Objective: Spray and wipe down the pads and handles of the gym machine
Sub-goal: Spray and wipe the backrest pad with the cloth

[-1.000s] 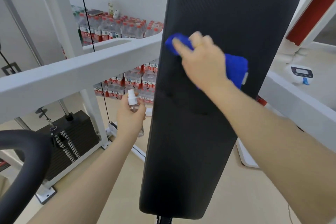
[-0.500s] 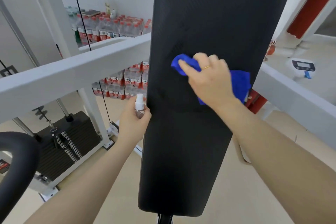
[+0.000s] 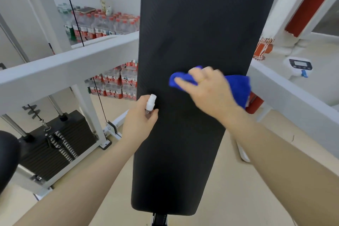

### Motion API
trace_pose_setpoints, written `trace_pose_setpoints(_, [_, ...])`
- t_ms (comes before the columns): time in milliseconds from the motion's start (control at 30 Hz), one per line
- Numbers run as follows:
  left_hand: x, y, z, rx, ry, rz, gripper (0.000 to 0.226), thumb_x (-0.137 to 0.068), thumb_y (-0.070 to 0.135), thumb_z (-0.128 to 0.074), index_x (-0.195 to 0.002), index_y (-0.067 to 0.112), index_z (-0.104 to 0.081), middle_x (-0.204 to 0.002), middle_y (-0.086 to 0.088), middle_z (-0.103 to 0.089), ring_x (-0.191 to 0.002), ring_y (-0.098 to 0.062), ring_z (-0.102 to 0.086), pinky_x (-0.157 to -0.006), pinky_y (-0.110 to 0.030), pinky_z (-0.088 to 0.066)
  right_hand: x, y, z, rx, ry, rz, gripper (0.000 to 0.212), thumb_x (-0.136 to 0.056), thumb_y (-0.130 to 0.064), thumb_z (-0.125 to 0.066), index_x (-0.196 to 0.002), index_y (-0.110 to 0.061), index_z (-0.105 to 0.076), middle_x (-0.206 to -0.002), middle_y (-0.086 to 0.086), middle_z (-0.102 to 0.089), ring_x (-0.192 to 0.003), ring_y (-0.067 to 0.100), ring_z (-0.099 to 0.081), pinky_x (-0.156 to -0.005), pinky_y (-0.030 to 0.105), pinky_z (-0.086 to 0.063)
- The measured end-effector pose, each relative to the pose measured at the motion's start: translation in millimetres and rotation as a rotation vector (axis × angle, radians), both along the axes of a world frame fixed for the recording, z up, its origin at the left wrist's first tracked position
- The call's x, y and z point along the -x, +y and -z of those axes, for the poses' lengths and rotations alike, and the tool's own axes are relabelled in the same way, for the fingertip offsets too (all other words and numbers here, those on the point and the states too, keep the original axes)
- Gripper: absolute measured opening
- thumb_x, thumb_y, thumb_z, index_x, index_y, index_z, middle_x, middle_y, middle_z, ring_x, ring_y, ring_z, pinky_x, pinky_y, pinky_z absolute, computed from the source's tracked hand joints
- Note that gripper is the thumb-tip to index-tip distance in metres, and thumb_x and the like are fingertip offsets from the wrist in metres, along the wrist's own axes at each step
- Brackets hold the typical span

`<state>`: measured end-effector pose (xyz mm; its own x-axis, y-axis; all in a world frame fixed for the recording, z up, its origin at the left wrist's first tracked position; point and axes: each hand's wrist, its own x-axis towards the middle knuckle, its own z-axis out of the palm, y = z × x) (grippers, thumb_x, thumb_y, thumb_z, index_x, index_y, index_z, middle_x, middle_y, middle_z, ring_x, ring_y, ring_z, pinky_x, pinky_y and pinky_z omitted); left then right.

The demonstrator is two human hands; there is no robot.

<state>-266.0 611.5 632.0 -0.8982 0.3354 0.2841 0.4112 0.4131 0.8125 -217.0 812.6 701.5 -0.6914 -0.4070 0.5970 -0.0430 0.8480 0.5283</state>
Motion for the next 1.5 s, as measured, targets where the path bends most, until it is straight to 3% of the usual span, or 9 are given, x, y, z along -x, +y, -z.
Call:
trace_pose_setpoints(200, [-2, 13, 5, 0.165, 0.067, -0.072, 0.051, -0.084, 0.03, -0.065, -0.127, 0.014, -0.043, -0.119, -0.006, -0.05, -0.097, -0.019, -0.052, -0.072, -0.026, -0.037, -21, 37, 2, 0.376, 0.25, 0.299, 0.042, -0.087, -0.014, -0.053, -0.128, -0.014, -0.055, -0.109, 0.02, -0.056, -0.079, 0.036, -0.054, -0.061, 0.035, -0.048])
trace_pose_setpoints(300, [-2, 13, 7, 0.167, 0.084, -0.074, 0.051, -0.084, 0.029, -0.065, -0.127, 0.013, -0.043, -0.12, -0.008, -0.051, -0.1, -0.023, -0.053, -0.073, -0.027, -0.038, -24, 11, 42, 0.426, 0.179, 0.283, 0.042, -0.09, -0.031, -0.047, -0.128, -0.013, -0.053, -0.104, 0.017, -0.056, -0.075, 0.03, -0.05, -0.058, 0.03, -0.043])
trace_pose_setpoints(433, [-2, 11, 4, 0.175, 0.083, -0.052, 0.049, -0.085, 0.025, -0.064, -0.128, 0.012, -0.043, -0.121, -0.008, -0.051, -0.102, -0.024, -0.053, -0.075, -0.026, -0.037, -47, 5, 80, 0.186, -0.034, 0.137, 0.037, -0.088, -0.026, -0.059, -0.123, -0.016, -0.058, -0.098, 0.012, -0.057, -0.072, 0.029, -0.052, -0.061, 0.034, -0.044])
trace_pose_setpoints(567, [-1, 9, 0, 0.229, 0.079, -0.043, 0.049, -0.086, 0.023, -0.063, -0.129, 0.012, -0.042, -0.123, -0.008, -0.051, -0.105, -0.023, -0.052, -0.076, -0.025, -0.036, -43, 37, 29, 0.487, 0.044, 0.264, 0.034, -0.088, -0.051, -0.048, -0.107, -0.026, -0.06, -0.1, -0.007, -0.045, -0.085, 0.006, -0.04, -0.068, 0.016, -0.032])
trace_pose_setpoints(733, [0, 9, 1, 0.231, 0.07, -0.05, 0.05, -0.086, 0.023, -0.063, -0.13, 0.013, -0.042, -0.124, -0.007, -0.05, -0.108, -0.023, -0.051, -0.08, -0.025, -0.036, -34, 32, 13, 0.568, 0.205, 0.306, 0.016, -0.089, -0.014, -0.056, -0.103, -0.008, -0.061, -0.112, 0.02, -0.055, -0.09, 0.034, -0.055, -0.063, 0.03, -0.045])
trace_pose_setpoints(900, [3, 9, 4, 0.221, 0.073, -0.032, 0.049, -0.085, 0.023, -0.064, -0.129, 0.014, -0.043, -0.123, -0.006, -0.051, -0.108, -0.022, -0.051, -0.08, -0.025, -0.037, -49, -2, 77, 0.415, 0.0, 0.285, 0.014, -0.077, -0.021, -0.071, -0.08, -0.009, -0.064, -0.091, 0.015, -0.061, -0.065, 0.027, -0.053, -0.053, 0.027, -0.043])
trace_pose_setpoints(1033, [6, 5, -3, 0.231, 0.037, 0.012, 0.048, -0.086, 0.023, -0.063, -0.128, 0.015, -0.043, -0.122, -0.005, -0.053, -0.104, -0.02, -0.052, -0.081, -0.027, -0.041, -46, -8, 52, 0.48, -0.128, 0.202, 0.016, -0.072, -0.014, -0.078, -0.08, -0.008, -0.064, -0.093, 0.014, -0.059, -0.068, 0.024, -0.054, -0.052, 0.028, -0.048])
trace_pose_setpoints(1233, [14, -8, -29, 0.015, 0.006, -0.079, 0.038, -0.089, 0.015, -0.058, -0.124, 0.014, -0.044, -0.104, 0.002, -0.052, -0.091, -0.014, -0.05, -0.078, -0.025, -0.04, 12, -15, -37, 0.748, 0.279, 0.246, 0.018, -0.086, -0.01, -0.058, -0.103, -0.008, -0.059, -0.116, 0.016, -0.05, -0.09, 0.024, -0.05, -0.07, 0.023, -0.036])
trace_pose_setpoints(1500, [32, -16, -21, -0.165, -0.051, -0.084, 0.044, -0.086, 0.017, -0.061, -0.126, 0.02, -0.045, -0.101, 0.009, -0.052, -0.091, -0.012, -0.052, -0.066, -0.016, -0.039, 49, -86, 11, 0.369, 0.031, 0.063, 0.026, -0.077, -0.024, -0.068, -0.096, -0.008, -0.064, -0.092, 0.012, -0.061, -0.066, 0.022, -0.052, -0.054, 0.026, -0.046])
